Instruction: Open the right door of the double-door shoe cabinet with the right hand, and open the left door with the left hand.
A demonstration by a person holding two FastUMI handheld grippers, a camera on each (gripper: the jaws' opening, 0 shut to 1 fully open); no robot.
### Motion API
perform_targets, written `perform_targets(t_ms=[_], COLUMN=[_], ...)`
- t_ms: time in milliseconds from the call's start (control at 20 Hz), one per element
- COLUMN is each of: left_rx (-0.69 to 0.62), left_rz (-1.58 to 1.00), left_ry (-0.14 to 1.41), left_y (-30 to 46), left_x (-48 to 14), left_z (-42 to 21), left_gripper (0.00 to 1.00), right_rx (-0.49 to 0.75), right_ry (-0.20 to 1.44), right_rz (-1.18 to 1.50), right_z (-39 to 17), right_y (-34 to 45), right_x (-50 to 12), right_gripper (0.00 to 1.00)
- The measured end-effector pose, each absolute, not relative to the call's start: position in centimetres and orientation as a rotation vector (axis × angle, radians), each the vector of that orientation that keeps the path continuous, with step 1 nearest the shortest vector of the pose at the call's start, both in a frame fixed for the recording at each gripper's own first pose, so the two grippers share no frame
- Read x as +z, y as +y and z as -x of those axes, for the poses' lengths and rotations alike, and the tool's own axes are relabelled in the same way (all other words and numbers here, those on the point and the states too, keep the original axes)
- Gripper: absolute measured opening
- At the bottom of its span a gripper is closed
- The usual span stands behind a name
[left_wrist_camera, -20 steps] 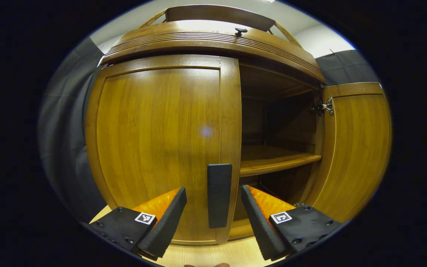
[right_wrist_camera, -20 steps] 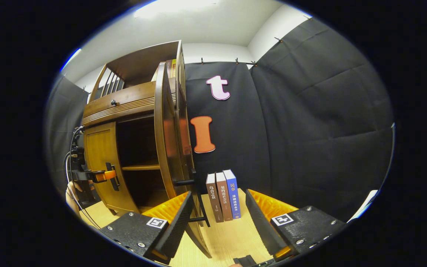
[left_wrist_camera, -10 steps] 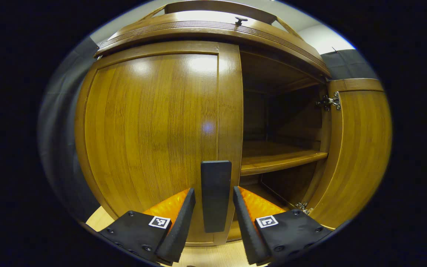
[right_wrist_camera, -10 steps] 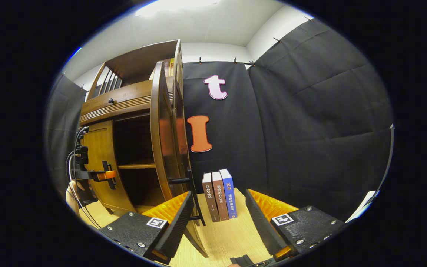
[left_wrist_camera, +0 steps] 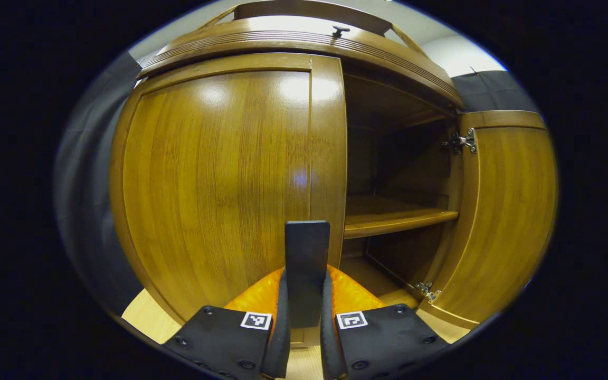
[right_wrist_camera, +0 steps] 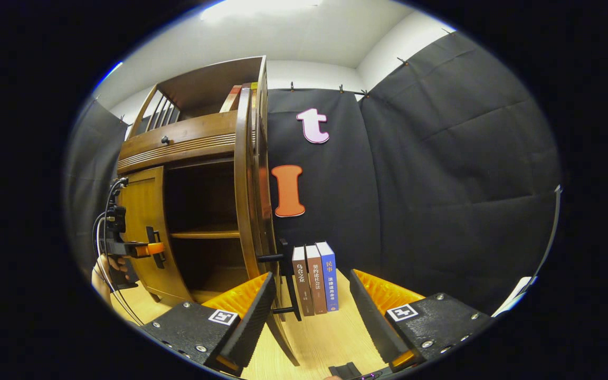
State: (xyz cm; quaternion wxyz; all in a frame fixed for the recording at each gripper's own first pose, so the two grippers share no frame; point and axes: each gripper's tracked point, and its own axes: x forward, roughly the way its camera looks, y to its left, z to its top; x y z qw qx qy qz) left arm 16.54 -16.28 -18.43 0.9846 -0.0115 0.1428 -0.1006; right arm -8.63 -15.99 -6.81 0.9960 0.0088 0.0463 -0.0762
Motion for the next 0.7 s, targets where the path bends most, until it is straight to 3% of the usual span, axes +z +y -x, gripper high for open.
perform_targets(t_ms=[700], left_rx=[-0.273], left_rz=[0.027], left_ry=[0.280], left_y=[-13.4], left_x=[-16.5], left_z=[-8.6], left_gripper=[0.31], right_rx=[-0.121], right_ry=[0.085], right_rz=[0.000], right_z=[10.1], right_y=[-11.1], right_x=[-5.7], right_gripper=[0.87])
